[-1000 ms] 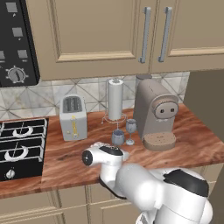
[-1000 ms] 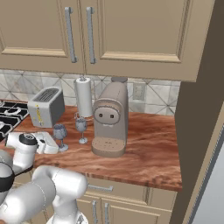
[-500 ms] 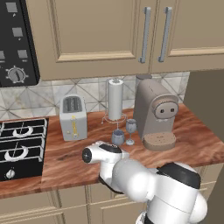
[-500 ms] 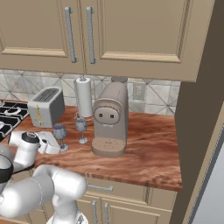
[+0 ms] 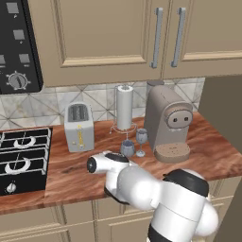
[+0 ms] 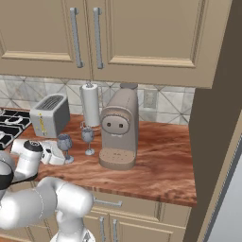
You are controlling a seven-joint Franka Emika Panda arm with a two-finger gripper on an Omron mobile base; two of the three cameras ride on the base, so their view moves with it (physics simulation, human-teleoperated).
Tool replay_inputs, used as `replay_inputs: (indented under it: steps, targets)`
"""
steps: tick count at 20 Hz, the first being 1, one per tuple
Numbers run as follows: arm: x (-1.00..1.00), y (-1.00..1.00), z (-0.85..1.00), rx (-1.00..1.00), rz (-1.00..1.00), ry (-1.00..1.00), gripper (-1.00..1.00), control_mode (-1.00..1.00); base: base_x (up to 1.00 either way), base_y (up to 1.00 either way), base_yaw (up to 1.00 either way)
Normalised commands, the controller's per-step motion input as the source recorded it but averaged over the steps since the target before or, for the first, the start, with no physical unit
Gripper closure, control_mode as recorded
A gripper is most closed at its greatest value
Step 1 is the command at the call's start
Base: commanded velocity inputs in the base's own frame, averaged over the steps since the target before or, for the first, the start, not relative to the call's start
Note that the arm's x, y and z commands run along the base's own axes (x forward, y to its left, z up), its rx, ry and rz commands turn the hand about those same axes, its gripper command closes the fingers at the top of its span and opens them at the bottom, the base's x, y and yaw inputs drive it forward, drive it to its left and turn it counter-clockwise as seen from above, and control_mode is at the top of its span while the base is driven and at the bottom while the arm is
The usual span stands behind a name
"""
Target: Retrieve the wine glasses from the counter and place one next to each plate.
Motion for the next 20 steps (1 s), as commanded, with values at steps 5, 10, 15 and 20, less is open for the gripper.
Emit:
replay_inputs:
  steps: [5, 10, 15, 20]
  targets:
    - [0.04, 0.00, -0.07, 0.00, 0.00, 0.00, -1.00, -1.00, 0.00, 0.00, 0.00]
    - [0.03, -0.01, -0.03, 0.00, 0.00, 0.00, -1.00, -1.00, 0.00, 0.00, 0.00]
    - [0.00, -0.10, 0.00, 0.00, 0.00, 0.00, 1.00, -1.00, 0.00, 0.00, 0.00]
    - [0.03, -0.04, 0.00, 0.00, 0.00, 0.00, 1.00, -1.00, 0.00, 0.00, 0.00]
